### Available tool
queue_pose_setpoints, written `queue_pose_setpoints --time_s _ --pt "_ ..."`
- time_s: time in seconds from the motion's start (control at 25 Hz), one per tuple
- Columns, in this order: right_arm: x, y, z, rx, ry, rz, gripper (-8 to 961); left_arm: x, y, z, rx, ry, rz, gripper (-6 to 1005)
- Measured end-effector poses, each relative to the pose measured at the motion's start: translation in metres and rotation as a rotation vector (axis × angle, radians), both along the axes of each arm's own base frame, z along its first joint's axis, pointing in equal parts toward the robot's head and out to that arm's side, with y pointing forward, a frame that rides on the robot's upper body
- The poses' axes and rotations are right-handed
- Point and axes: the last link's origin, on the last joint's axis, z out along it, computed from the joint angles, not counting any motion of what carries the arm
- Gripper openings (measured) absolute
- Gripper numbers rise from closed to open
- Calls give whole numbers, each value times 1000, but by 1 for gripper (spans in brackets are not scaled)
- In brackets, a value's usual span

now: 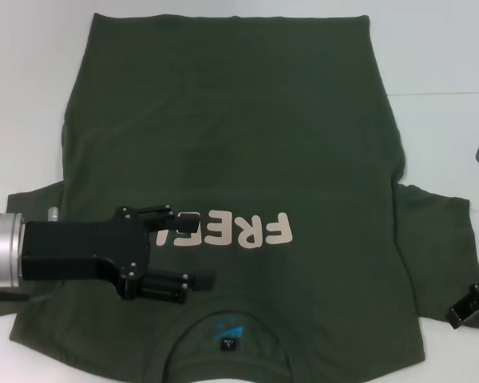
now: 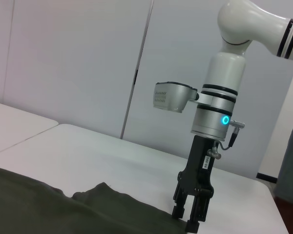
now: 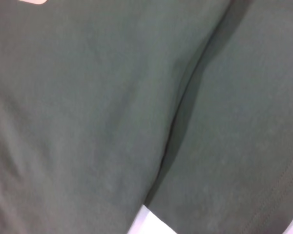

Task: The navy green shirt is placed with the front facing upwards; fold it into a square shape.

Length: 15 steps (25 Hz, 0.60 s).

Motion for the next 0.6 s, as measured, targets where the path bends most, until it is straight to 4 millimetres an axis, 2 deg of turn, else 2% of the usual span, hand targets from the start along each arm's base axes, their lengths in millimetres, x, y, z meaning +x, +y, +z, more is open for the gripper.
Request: queue_pose_setpoints --time_s 0.6 --pt "-4 1 -5 -9 -2 13 762 0 0 -1 1 0 1 934"
